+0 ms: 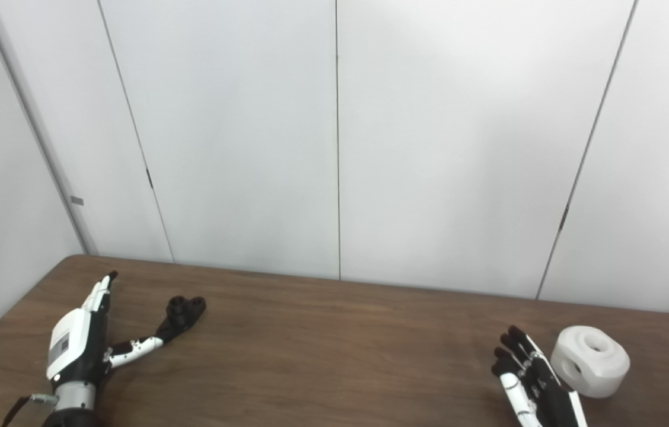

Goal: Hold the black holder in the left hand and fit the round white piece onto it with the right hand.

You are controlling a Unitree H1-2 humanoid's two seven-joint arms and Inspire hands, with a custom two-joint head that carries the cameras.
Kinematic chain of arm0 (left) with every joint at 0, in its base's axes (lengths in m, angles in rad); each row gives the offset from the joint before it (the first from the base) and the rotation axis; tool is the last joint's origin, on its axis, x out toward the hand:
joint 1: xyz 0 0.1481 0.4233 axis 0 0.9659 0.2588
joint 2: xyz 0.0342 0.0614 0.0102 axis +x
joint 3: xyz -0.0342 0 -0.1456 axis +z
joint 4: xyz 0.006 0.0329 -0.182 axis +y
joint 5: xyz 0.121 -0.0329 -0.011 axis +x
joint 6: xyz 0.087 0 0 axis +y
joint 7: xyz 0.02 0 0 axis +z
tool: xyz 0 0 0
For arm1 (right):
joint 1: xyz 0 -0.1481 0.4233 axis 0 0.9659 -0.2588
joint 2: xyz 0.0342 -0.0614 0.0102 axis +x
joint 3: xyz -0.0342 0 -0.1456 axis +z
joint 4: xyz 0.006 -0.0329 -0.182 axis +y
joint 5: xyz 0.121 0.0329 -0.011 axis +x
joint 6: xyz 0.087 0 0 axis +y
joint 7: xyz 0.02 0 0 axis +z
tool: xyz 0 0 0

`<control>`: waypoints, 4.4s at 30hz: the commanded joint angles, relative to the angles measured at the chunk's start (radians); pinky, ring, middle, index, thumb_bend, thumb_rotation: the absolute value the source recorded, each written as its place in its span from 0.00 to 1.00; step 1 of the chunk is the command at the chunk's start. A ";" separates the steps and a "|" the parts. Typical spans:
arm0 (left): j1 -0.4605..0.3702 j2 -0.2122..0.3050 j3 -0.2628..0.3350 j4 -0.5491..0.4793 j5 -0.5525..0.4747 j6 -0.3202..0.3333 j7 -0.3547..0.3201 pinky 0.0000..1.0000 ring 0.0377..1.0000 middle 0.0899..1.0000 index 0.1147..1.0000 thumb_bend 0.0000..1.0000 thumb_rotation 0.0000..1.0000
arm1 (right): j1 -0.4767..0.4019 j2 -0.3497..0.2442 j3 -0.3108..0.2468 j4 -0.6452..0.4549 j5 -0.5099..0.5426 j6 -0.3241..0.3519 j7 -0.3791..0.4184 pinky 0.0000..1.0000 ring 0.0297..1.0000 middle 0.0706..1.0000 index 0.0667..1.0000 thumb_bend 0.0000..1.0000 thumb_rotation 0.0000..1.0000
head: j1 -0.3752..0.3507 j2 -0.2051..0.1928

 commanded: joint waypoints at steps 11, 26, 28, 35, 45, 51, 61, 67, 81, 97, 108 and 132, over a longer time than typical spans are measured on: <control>-0.032 0.056 -0.068 0.007 -0.067 0.105 -0.141 0.95 0.99 0.99 0.96 1.00 0.42 | -0.008 0.002 -0.003 -0.036 0.010 -0.006 0.007 0.80 0.85 0.87 0.86 0.33 0.54 | -0.002 0.013; -0.047 0.070 -0.136 0.022 -0.069 0.151 -0.197 0.98 1.00 1.00 0.95 1.00 0.41 | -0.006 0.008 -0.001 -0.044 0.008 -0.006 0.006 0.78 0.83 0.85 0.85 0.35 0.53 | -0.012 0.032; -0.050 0.071 -0.142 0.023 -0.068 0.159 -0.201 0.98 1.00 0.99 0.95 1.00 0.41 | -0.006 0.008 -0.001 -0.042 0.012 -0.009 0.009 0.79 0.84 0.86 0.86 0.35 0.54 | -0.012 0.032; -0.062 0.067 -0.150 0.042 -0.075 0.155 -0.194 0.95 0.99 0.98 0.91 1.00 0.36 | -0.005 0.008 0.004 -0.043 0.000 -0.020 0.008 0.78 0.83 0.85 0.86 0.36 0.57 | -0.022 0.036; -0.076 0.059 -0.157 0.061 -0.077 0.111 -0.163 0.88 0.95 0.94 0.85 1.00 0.37 | -0.007 0.018 0.001 -0.045 0.006 -0.009 0.002 0.77 0.83 0.85 0.85 0.37 0.55 | -0.034 0.040; -0.079 0.053 -0.175 0.052 -0.070 0.124 -0.168 0.91 0.96 0.92 0.83 1.00 0.35 | -0.004 0.017 0.005 -0.048 -0.004 -0.010 0.001 0.77 0.83 0.85 0.85 0.34 0.54 | -0.041 0.044; -0.079 0.045 -0.197 0.045 -0.062 0.113 -0.160 0.92 0.94 0.90 0.81 1.00 0.34 | -0.006 0.025 0.008 -0.046 0.002 -0.010 0.006 0.77 0.83 0.85 0.86 0.34 0.53 | -0.049 0.049; -0.083 0.034 -0.191 0.060 -0.070 0.058 -0.113 0.85 0.89 0.85 0.75 0.98 0.28 | -0.006 0.026 0.006 -0.051 0.007 -0.003 0.005 0.77 0.83 0.85 0.86 0.36 0.55 | -0.050 0.049; -0.089 0.022 -0.162 0.103 -0.054 -0.070 0.044 0.53 0.55 0.55 0.58 0.92 0.12 | 0.000 0.021 0.000 -0.078 0.017 0.015 0.006 0.77 0.84 0.85 0.85 0.34 0.56 | -0.048 0.055; -0.088 0.015 -0.151 0.106 -0.032 -0.138 0.117 0.34 0.39 0.42 0.44 0.52 0.00 | 0.003 0.013 -0.012 -0.108 0.031 0.014 0.009 0.75 0.82 0.85 0.85 0.39 0.59 | -0.041 0.068; -0.087 0.014 -0.157 0.107 -0.021 -0.155 0.137 0.36 0.39 0.42 0.44 0.52 0.00 | 0.002 0.015 -0.015 -0.112 0.036 0.018 0.005 0.76 0.84 0.85 0.84 0.37 0.58 | -0.040 0.071; -0.080 0.016 -0.176 0.098 0.011 -0.034 0.090 0.75 0.84 0.88 0.90 0.99 0.27 | -0.003 0.016 -0.021 -0.106 0.045 0.024 0.005 0.78 0.83 0.85 0.84 0.35 0.56 | -0.017 0.070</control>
